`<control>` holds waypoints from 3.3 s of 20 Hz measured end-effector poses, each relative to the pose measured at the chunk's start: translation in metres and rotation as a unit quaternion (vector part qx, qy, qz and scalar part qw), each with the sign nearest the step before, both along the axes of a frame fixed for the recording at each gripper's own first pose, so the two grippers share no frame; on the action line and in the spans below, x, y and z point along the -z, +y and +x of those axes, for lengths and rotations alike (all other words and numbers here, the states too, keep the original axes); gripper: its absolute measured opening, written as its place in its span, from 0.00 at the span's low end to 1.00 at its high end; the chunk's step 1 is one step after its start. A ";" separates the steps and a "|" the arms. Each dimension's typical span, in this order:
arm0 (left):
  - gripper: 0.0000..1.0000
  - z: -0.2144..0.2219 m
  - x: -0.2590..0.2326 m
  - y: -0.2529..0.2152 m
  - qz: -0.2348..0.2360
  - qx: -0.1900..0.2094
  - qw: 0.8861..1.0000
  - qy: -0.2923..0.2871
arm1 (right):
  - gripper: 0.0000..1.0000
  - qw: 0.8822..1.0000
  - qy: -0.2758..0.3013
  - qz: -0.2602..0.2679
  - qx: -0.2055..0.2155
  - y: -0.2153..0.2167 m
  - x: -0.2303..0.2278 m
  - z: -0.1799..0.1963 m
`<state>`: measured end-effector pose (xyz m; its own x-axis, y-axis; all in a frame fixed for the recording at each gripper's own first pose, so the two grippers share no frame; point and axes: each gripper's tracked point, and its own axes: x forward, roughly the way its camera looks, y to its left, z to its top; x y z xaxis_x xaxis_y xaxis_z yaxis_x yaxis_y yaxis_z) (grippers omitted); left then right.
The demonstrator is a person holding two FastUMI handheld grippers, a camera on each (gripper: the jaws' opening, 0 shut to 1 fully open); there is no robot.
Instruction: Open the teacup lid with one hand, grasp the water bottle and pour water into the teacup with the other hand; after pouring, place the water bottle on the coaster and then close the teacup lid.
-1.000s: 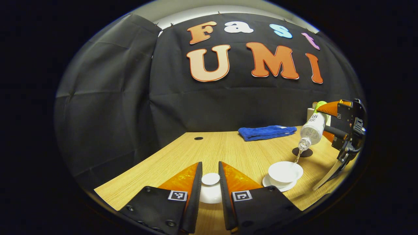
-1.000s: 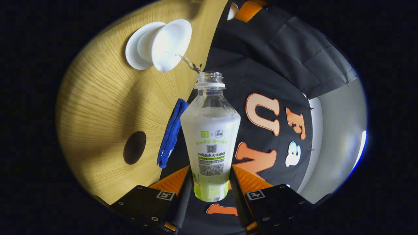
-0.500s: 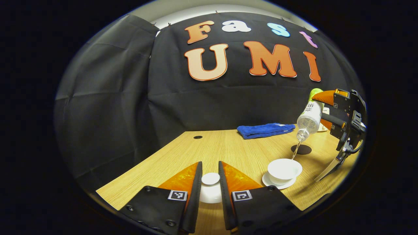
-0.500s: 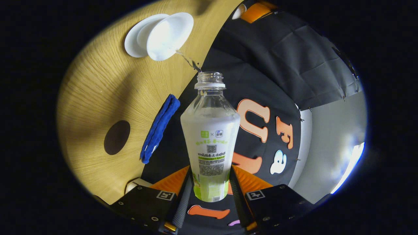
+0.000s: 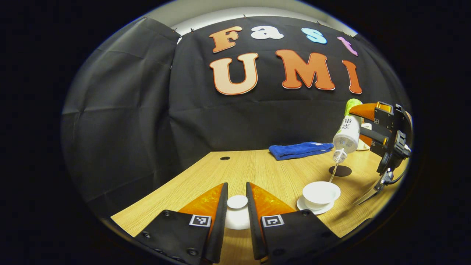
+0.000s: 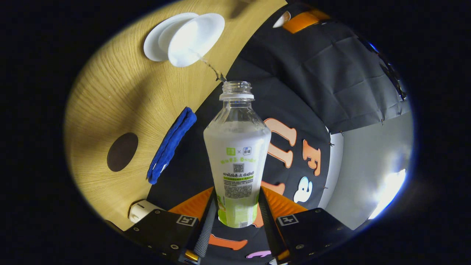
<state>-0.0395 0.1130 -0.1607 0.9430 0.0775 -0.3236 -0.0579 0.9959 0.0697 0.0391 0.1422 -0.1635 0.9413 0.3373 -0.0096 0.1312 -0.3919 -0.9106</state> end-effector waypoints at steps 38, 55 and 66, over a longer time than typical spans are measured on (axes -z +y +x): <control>0.36 0.009 -0.019 -0.048 -0.028 0.052 0.998 -0.021 | 0.65 0.507 0.379 0.755 0.172 -0.021 0.022 0.043; 0.36 0.010 -0.013 -0.060 -0.040 0.058 0.997 -0.011 | 0.67 0.469 0.404 0.742 0.259 -0.022 0.060 0.031; 0.36 0.033 -0.014 -0.123 -0.082 0.103 0.991 -0.014 | 0.87 0.457 0.388 0.769 0.219 -0.040 0.014 0.016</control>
<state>-0.0066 -0.0099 -0.1469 0.9423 -0.1693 -0.2888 0.1487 0.9846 -0.0920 0.0550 0.1017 -0.1773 0.8361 0.2876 -0.4672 -0.2500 0.9578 0.1422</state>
